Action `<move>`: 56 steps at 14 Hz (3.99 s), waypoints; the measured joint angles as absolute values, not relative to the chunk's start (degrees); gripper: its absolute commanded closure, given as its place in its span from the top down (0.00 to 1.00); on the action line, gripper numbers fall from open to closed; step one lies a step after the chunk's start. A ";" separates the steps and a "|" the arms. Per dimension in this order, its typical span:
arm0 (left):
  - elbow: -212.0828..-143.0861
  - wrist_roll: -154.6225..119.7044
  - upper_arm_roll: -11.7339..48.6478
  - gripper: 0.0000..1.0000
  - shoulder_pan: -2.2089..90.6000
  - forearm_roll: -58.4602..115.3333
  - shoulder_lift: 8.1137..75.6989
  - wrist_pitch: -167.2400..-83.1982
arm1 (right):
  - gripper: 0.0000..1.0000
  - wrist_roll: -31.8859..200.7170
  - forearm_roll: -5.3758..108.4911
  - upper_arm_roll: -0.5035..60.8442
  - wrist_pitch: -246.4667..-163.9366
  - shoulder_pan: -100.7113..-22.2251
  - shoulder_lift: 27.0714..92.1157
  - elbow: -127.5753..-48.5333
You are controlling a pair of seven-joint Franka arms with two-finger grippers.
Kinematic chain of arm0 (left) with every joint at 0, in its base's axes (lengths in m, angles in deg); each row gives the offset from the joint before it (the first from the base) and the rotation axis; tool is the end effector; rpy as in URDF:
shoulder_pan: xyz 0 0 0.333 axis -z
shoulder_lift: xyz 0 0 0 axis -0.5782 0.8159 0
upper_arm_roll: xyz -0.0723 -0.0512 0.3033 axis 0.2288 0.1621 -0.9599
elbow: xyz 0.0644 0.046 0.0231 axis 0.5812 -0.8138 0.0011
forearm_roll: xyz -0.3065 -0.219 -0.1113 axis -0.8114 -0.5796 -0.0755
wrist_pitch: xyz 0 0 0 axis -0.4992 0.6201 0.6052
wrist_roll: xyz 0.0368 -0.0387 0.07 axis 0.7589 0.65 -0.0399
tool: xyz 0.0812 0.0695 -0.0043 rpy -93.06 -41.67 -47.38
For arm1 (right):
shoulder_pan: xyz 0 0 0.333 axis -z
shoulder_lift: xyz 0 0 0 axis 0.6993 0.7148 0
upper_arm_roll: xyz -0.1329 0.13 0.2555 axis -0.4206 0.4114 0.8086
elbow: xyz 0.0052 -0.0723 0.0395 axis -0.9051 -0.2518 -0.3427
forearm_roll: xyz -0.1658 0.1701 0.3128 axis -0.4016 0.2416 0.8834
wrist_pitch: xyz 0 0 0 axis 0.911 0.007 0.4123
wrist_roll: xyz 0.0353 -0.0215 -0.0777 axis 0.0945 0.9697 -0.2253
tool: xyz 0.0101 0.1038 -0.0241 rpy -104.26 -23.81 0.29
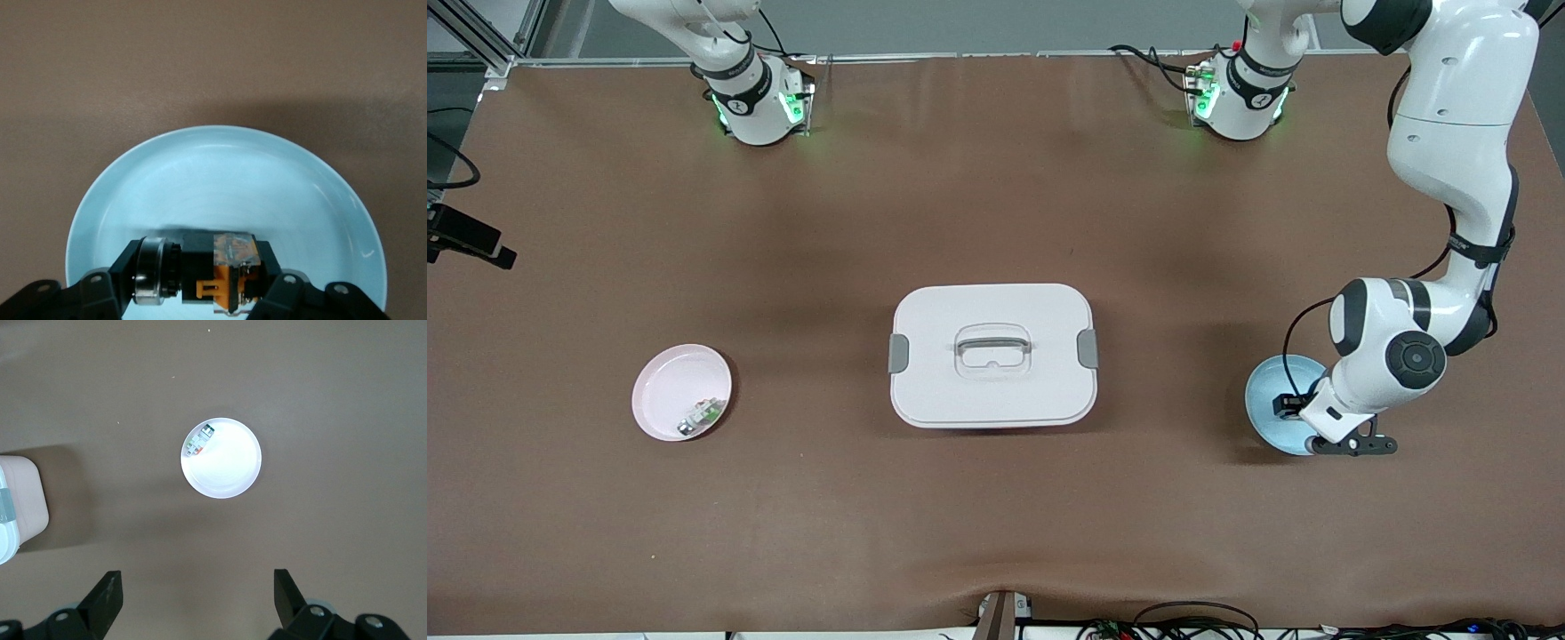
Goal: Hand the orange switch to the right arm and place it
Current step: 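Lift the switch off the blue plate with the left gripper, then carry the switch over the white box with the left gripper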
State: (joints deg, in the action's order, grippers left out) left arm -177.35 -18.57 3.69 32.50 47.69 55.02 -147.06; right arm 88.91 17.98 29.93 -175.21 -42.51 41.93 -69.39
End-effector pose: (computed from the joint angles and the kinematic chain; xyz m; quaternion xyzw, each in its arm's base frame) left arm 0.6697 -0.0032 0.1923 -0.9991 -0.0002 -0.0104 0.0400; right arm 0.5748 -0.0660 0.6405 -0.9980 0.0587 0.0034 0.0244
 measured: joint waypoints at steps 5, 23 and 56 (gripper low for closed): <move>-178.33 -30.17 3.81 0.47 33.20 47.68 49.13 -138.58 | 1.00 88.91 18.00 29.93 -175.21 -42.36 41.93 -69.41; -157.67 -78.53 4.30 0.39 43.96 33.60 43.62 -115.66 | 1.00 88.91 18.10 29.92 -175.21 -42.31 41.93 -69.46; -153.28 -150.84 -5.87 0.39 92.42 18.33 50.41 -146.41 | 1.00 77.00 47.53 30.73 -179.37 -40.43 46.14 -78.85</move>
State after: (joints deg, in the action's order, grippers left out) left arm -153.28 -150.84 -5.87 92.42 18.33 50.41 -146.41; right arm 77.00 47.53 30.73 -179.37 -40.43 46.14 -78.85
